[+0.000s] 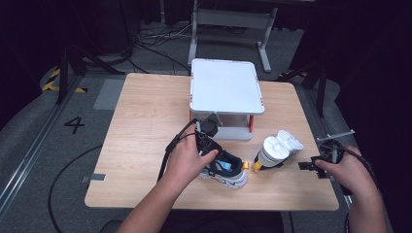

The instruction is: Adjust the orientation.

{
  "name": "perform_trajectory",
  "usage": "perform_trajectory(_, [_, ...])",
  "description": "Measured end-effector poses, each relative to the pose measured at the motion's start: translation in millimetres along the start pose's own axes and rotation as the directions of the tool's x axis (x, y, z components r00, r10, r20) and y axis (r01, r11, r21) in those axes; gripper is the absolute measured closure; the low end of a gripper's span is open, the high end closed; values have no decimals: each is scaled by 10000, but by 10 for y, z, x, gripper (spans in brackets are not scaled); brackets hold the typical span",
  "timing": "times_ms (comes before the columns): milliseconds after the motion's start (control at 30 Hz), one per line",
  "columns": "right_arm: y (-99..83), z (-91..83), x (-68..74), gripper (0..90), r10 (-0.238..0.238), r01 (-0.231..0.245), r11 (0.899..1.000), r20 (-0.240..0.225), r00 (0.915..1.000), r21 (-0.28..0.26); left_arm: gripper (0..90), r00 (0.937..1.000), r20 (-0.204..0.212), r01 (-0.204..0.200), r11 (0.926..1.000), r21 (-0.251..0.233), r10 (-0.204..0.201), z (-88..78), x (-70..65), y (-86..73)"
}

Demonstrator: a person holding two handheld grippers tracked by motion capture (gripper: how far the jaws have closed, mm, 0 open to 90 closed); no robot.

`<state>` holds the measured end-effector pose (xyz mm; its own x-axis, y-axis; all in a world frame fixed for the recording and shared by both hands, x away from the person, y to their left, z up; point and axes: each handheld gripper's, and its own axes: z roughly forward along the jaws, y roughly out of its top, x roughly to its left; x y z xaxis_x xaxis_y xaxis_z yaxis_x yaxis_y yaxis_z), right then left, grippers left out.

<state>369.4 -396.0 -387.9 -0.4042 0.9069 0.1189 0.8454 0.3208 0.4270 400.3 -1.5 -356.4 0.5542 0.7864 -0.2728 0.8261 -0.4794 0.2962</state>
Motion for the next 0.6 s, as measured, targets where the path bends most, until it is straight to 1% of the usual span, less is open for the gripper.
perform_trajectory(100, [-3, 8, -4, 330, 34, -34, 10000, 23, 10000, 54, 421, 9999, -121, -15, 9998, 215, 18, 87, -6, 31])
perform_trajectory(233, [-5, 2, 8, 329, 0, 1, 10000, -29, 10000, 24, 429, 9994, -330, 58, 9992, 384, -46, 154, -10, 50])
perform_trajectory(333, [-2, -11, 11, 330, -31, 31, 10000, -30, 10000, -26, 452, 9992, -383, 99, 9987, 491, -81, 197, -25, 60])
perform_trajectory(400, [-2, -16, 12, 330, -21, 21, 10000, -56, 10000, -49, 483, 9992, -407, 67, 9987, 507, -46, 215, -29, 64])
perform_trajectory(433, [-2, -18, 12, 330, -28, 28, 10000, -61, 10000, -42, 502, 9984, -562, 78, 9985, 533, -48, 235, -43, 67])
perform_trajectory(467, [-2, -18, 12, 330, -28, 28, 10000, -61, 10000, -42, 541, 9984, -562, 78, 9985, 533, -48, 235, -43, 67])
perform_trajectory(533, [-1, -18, 11, 330, -31, 31, 10000, -56, 10000, -43, 558, 9970, -772, 75, 9988, 476, -38, 236, -55, 70])
perform_trajectory(567, [0, -16, 10, 331, -38, 37, 10000, -58, 10000, -52, 587, 9957, -923, 67, 9989, 471, -23, 237, -55, 70])
perform_trajectory(600, [0, -13, 14, 330, -38, 38, 10000, -57, 10000, -35, 651, 9955, -944, 169, 9990, 414, -130, 234, -46, 69])
